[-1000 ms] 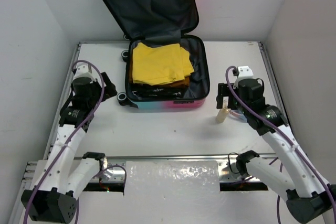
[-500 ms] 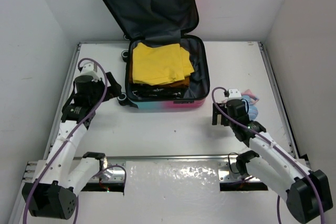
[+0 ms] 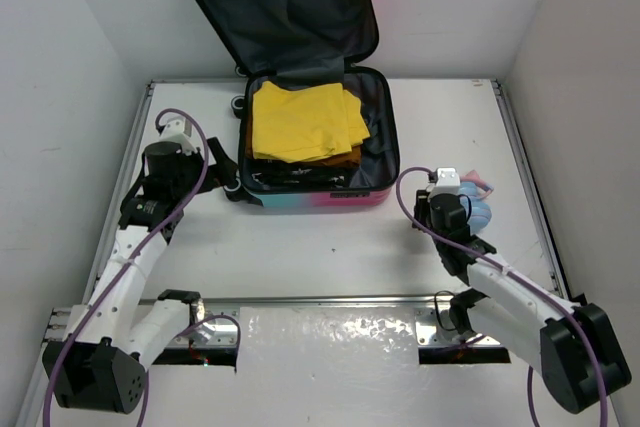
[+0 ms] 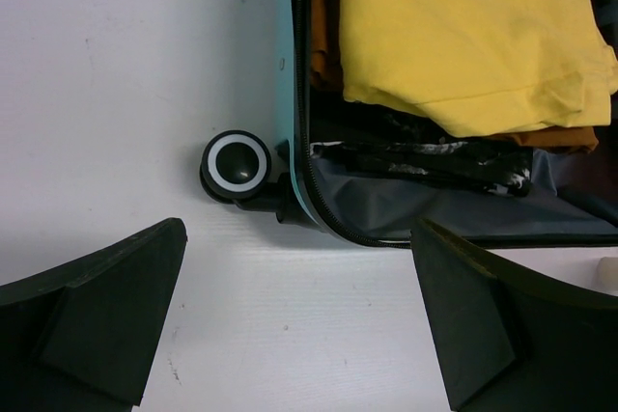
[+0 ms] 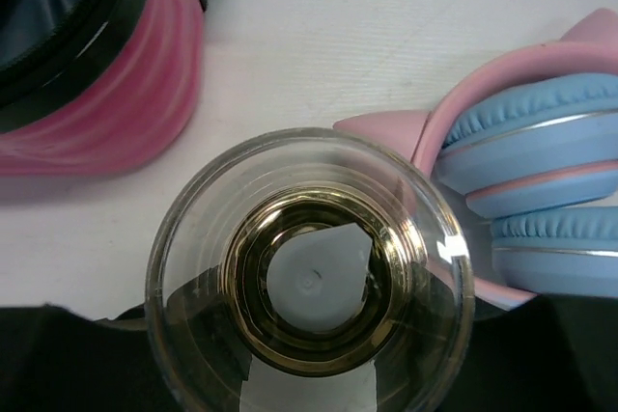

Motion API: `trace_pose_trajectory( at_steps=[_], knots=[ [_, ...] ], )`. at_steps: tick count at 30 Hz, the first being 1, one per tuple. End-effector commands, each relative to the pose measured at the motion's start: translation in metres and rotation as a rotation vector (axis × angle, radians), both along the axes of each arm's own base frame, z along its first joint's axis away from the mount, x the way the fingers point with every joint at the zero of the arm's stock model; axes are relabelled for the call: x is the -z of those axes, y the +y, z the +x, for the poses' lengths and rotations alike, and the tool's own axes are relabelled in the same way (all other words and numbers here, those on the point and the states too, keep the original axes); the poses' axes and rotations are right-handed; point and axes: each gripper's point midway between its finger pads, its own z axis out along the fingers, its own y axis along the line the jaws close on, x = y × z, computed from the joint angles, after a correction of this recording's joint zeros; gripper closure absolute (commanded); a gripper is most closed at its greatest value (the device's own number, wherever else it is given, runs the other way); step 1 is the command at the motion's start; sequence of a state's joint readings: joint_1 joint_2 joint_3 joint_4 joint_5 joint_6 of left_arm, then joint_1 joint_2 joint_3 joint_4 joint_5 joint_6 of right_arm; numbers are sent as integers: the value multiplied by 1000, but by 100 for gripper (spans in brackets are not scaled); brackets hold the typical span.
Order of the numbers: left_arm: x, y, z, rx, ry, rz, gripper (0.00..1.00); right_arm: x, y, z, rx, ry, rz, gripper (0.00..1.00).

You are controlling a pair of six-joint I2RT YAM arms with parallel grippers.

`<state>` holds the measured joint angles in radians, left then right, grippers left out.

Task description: Pack the luggage

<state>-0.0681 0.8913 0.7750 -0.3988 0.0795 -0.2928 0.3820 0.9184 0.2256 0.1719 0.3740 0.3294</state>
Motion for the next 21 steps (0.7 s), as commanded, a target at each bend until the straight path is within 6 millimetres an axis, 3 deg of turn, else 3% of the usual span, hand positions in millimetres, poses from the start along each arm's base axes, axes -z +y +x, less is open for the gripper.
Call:
trace_pose_trajectory(
  at_steps=[1,2,7,8,10,11,13,14,15,16,19,21],
  knots=[
    [-9,-8,6,44,-52,-5,0,-38,15,24,-64,-160,30,90],
    [-10,-10,7,50,-53,-7,0,-39,16,23,-72,-165,30,100],
    [-6,-11,7,58,-41,-9,0,-68,33,23,-151,-187,80,100],
    [-7,-11,7,58,-42,-9,0,-95,38,30,-160,-216,98,100],
    [-6,-10,6,56,-40,-6,0,-98,39,25,-170,-110,81,100],
    [-6,-10,7,55,-40,-5,0,-132,42,33,-167,-135,89,100],
    [-7,-10,6,54,-41,-3,0,-129,42,29,-171,-29,67,100],
    [-6,-10,6,54,-39,-2,0,-152,47,35,-187,-60,82,100],
    [-7,-9,6,53,-42,-1,0,-156,50,36,-196,-45,85,100],
    [-8,-9,6,49,-43,1,0,-173,56,47,-199,-54,96,100],
    [-8,-7,5,42,-44,8,0,-183,74,63,-255,0,107,100],
    [-7,-5,6,37,-40,14,0,-185,97,88,-331,32,112,100]
  ],
)
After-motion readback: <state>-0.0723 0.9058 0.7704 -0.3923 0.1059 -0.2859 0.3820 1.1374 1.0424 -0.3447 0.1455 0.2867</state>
